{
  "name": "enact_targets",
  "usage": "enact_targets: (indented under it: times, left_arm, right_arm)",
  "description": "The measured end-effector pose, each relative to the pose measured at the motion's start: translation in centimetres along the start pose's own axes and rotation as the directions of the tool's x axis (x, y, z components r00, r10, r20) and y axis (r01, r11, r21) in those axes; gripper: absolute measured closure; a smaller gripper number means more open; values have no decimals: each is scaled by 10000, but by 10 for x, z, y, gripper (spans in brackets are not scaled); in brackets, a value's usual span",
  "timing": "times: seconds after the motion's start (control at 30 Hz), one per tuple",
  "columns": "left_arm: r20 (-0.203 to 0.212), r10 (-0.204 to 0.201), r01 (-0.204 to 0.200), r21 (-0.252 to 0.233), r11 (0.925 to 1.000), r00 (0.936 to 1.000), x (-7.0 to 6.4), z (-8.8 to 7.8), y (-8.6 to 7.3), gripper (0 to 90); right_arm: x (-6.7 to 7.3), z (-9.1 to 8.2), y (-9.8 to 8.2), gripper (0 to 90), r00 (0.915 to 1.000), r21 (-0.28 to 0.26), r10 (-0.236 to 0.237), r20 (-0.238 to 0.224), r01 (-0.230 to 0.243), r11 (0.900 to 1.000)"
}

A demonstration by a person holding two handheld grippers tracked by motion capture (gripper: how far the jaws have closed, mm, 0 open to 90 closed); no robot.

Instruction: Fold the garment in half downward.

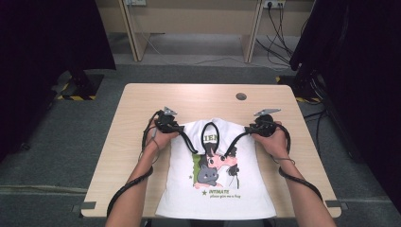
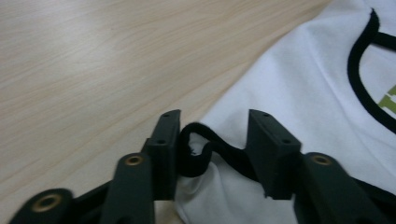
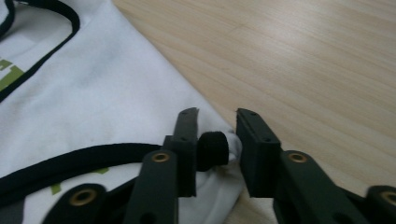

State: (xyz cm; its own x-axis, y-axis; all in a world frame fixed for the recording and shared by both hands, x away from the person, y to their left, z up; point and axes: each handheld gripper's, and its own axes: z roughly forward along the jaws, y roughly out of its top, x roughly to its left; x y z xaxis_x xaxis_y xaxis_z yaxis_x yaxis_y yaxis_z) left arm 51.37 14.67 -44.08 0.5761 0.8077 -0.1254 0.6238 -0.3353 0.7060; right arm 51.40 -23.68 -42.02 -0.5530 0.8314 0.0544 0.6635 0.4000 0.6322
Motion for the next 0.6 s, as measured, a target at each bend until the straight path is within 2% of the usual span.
enact_targets:
  times: [0.07, 0.13, 0.2, 0.27, 0.37, 0.47, 0.6]
  left_arm:
    - [76, 165, -166, 106, 9998, 9998, -2, 1, 3, 725]
    - [11, 180, -181, 116, 9998, 9998, -3, 3, 5, 774]
    - [229, -70, 71, -48, 10000, 9997, -2, 4, 7, 797]
    - [611, -472, 498, -426, 9979, 9970, 0, 2, 10, 805]
    - [688, -419, 457, -547, 9975, 9967, 2, -1, 15, 806]
    - [763, -750, 808, -764, 9938, 9943, 5, -5, 18, 806]
    - [969, -1023, 1131, -1130, 9871, 9900, 9, -13, 22, 806]
  right_arm:
    - [-1, 0, 0, 781, 9992, -17, 337, -235, -337, 9994]
    - [-4, 1, 2, 793, 9962, 26, 656, -565, -656, 9978]
    - [-8, 2, 3, 794, 9910, 86, 1073, -805, -1070, 9942]
    - [-14, 0, 6, 793, 9789, -10, 1608, -1265, -1622, 9868]
    - [-17, -7, 12, 792, 9767, -207, 1663, -1357, -1706, 9851]
    - [-19, -11, 19, 788, 9779, -188, 1570, -1384, -1611, 9868]
    - [-21, -18, 28, 786, 9719, -488, 1720, -1609, -1819, 9821]
